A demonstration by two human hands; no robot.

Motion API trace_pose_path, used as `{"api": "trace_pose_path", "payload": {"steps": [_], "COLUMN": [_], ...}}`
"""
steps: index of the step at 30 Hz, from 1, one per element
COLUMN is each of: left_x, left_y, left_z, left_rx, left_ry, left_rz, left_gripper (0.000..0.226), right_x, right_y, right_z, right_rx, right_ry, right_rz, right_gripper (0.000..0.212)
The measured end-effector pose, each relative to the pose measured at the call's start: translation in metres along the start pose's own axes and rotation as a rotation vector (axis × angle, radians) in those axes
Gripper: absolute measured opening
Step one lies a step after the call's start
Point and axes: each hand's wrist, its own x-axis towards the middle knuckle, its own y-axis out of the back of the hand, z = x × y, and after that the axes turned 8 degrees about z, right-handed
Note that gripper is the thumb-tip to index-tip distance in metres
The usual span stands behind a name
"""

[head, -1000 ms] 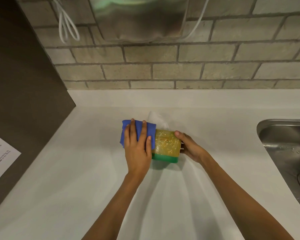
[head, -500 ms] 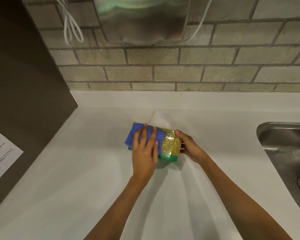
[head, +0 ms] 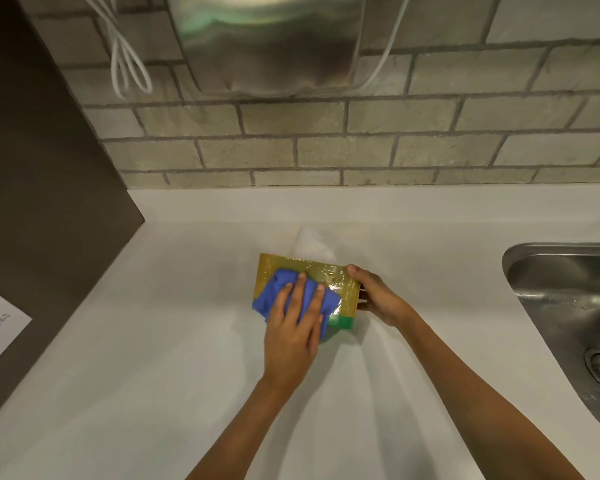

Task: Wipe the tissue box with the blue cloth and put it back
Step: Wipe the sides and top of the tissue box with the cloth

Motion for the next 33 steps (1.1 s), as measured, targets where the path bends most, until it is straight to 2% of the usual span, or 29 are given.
{"api": "trace_pose_path", "payload": {"steps": [2, 4, 6, 7, 10, 12, 13, 16, 18, 20, 21, 23, 24, 26, 28, 29, 31, 33], "left_x": [-0.004, 0.009, 0.03, 0.038, 0.034, 0.022, 0.018, 0.028, 0.033, 0.025, 0.018, 0.004, 0.0, 0.0, 0.013, 0.019, 0.021, 0.011], "left_y": [0.003, 0.005, 0.001, -0.002, -0.007, -0.007, -0.006, -0.004, -0.008, -0.012, -0.013, -0.011, -0.008, -0.005, -0.004, -0.007, -0.013, -0.018], "left_z": [-0.011, -0.013, 0.001, 0.01, 0.026, 0.016, 0.008, 0.003, 0.017, 0.03, 0.031, 0.02, 0.013, 0.005, 0.009, 0.016, 0.03, 0.036], "left_rx": [0.009, -0.001, -0.03, -0.043, -0.02, -0.028, -0.01, 0.023, -0.009, -0.079, -0.093, -0.06, -0.03, -0.02, -0.066, -0.073, -0.078, -0.074], "left_ry": [0.045, 0.268, 0.441, 0.432, 0.163, 0.078, 0.106, 0.333, 0.373, 0.223, 0.116, -0.04, -0.047, 0.117, 0.341, 0.385, 0.287, 0.07], "left_rz": [0.025, 0.053, 0.083, 0.073, 0.01, 0.02, 0.042, 0.098, 0.089, 0.066, 0.05, 0.028, 0.034, 0.068, 0.106, 0.112, 0.084, 0.042], "left_gripper": [0.04, 0.04, 0.041, 0.043, 0.051, 0.051, 0.051, 0.052, 0.052, 0.047, 0.044, 0.039, 0.039, 0.042, 0.046, 0.046, 0.044, 0.039], "right_x": [0.0, -0.001, -0.002, -0.003, -0.005, -0.006, -0.006, -0.007, -0.008, -0.008, -0.009, -0.012, -0.013, -0.013, -0.012, -0.011, -0.012, -0.012], "right_y": [0.001, -0.002, -0.007, -0.008, -0.007, -0.005, -0.004, -0.005, -0.006, -0.002, 0.0, 0.002, 0.002, 0.001, -0.001, -0.002, -0.001, 0.002], "right_z": [-0.001, -0.002, -0.003, -0.003, -0.001, -0.001, -0.001, -0.001, 0.001, 0.002, 0.002, 0.001, 0.0, -0.001, 0.0, 0.001, 0.003, 0.003], "right_rx": [-0.003, -0.015, -0.007, 0.003, 0.038, 0.064, 0.073, 0.061, 0.091, 0.109, 0.105, 0.086, 0.077, 0.067, 0.051, 0.05, 0.058, 0.046], "right_ry": [0.007, 0.016, 0.017, 0.013, 0.016, 0.018, 0.012, -0.004, -0.009, 0.001, 0.011, 0.022, 0.025, 0.026, 0.035, 0.031, 0.022, 0.05], "right_rz": [-0.016, -0.026, -0.036, -0.037, -0.038, -0.022, -0.011, 0.0, 0.01, 0.022, 0.02, 0.011, 0.01, 0.01, 0.006, 0.007, 0.021, 0.018], "right_gripper": [0.028, 0.035, 0.052, 0.059, 0.065, 0.067, 0.068, 0.076, 0.06, 0.043, 0.041, 0.049, 0.056, 0.067, 0.06, 0.05, 0.036, 0.035]}}
